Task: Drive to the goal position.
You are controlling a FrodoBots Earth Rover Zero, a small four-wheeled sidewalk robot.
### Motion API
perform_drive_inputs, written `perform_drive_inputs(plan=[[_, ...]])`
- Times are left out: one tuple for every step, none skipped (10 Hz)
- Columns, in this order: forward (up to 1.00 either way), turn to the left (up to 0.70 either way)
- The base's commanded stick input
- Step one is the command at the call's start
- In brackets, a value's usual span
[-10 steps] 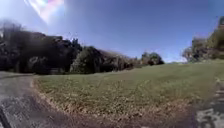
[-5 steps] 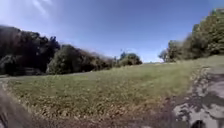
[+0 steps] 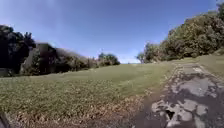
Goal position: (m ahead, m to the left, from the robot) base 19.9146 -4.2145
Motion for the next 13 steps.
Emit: perform_drive_inputs(plan=[[0.00, -0.45], [0.00, -0.45], [0.00, -0.45], [0.00, -0.45], [0.00, -0.45], [0.00, -0.45], [0.00, -0.45], [0.00, -0.45], [0.00, -0.45], [0.00, -0.45], [0.00, -0.45], [0.00, -0.45], [0.00, -0.45]])
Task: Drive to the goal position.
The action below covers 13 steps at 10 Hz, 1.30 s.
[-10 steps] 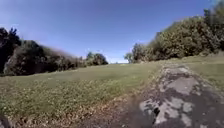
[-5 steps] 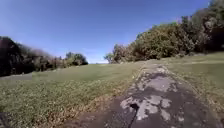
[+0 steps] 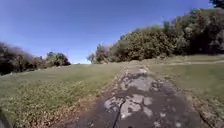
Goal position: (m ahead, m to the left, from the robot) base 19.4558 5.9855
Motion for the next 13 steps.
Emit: perform_drive_inputs(plan=[[0.00, -0.45], [0.85, 0.00], [0.85, 0.00], [0.85, 0.00], [0.85, 0.00], [0.85, 0.00], [0.85, 0.00], [0.85, 0.00], [0.85, 0.00], [0.85, 0.00], [0.85, 0.05], [0.85, 0.21], [0.85, 0.27]])
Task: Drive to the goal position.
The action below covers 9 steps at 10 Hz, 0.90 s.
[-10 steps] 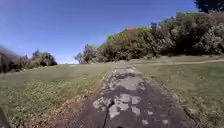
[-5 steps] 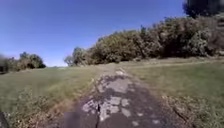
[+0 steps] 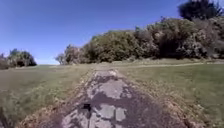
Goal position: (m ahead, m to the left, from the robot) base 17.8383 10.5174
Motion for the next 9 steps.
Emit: perform_drive_inputs(plan=[[0.85, 0.27], [0.85, 0.27], [0.85, 0.27], [0.85, 0.27], [0.85, 0.27], [0.85, 0.27], [0.85, 0.27], [0.85, 0.27], [0.85, 0.00]])
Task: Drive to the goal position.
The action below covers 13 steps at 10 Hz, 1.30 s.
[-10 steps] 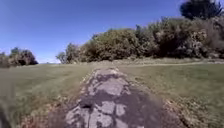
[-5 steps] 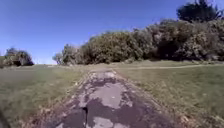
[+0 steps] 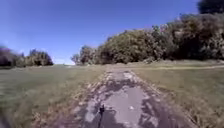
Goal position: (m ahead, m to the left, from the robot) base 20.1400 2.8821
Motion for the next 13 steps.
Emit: perform_drive_inputs(plan=[[0.85, 0.00], [0.85, 0.00], [0.85, 0.00], [0.85, 0.00], [0.85, 0.00], [0.85, 0.00], [0.85, 0.00], [0.85, -0.27], [0.85, -0.27], [0.85, -0.27], [0.85, -0.27], [0.85, -0.27], [0.85, -0.27]])
